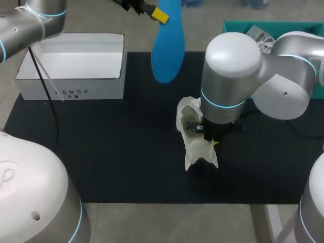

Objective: Take the shoe out of the shoebox, open the shoe tongue, remove and reinsert the insole, then place the shoe into the shoebox

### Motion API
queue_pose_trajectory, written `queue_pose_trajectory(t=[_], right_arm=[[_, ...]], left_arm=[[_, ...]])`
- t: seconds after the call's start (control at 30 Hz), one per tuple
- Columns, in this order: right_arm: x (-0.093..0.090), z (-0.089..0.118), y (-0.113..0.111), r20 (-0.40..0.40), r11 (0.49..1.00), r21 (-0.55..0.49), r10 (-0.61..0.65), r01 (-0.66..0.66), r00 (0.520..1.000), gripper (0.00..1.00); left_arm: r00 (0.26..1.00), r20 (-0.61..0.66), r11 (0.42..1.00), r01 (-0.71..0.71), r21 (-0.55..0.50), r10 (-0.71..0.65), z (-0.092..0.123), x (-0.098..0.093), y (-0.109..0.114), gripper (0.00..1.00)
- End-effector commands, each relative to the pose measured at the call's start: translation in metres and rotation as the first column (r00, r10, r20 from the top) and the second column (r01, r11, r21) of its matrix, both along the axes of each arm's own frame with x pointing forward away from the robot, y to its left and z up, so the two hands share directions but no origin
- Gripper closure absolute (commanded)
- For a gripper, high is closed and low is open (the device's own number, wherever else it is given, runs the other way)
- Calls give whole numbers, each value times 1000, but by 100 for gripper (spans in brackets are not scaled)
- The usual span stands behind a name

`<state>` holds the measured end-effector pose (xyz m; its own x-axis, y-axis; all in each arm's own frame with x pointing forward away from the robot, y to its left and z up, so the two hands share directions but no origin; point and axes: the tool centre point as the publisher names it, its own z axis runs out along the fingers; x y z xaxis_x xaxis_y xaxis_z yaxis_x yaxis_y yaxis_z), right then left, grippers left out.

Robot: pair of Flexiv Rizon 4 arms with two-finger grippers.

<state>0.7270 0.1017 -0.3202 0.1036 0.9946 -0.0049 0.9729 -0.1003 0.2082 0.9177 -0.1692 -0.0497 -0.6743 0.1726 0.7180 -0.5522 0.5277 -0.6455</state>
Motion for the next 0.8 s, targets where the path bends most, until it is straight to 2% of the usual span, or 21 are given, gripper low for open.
queue_pose_trajectory(t=[0.03,0.23,0.4,0.8], right_arm=[[0,-6,7,8,1000,0,-31,31,999,100],[-1,-12,9,45,996,27,-88,87,995,100],[5,-24,11,88,996,53,-78,74,993,100],[10,-56,16,76,991,110,-85,77,993,100]], left_arm=[[1000,1,1000,-1,0,1,0,-1,0,100],[1000,1,1000,-1,0,1,0,-1,0,100],[1000,1,1000,-1,0,1,0,-1,0,100],[1000,1,1000,-1,0,1,0,-1,0,100]])
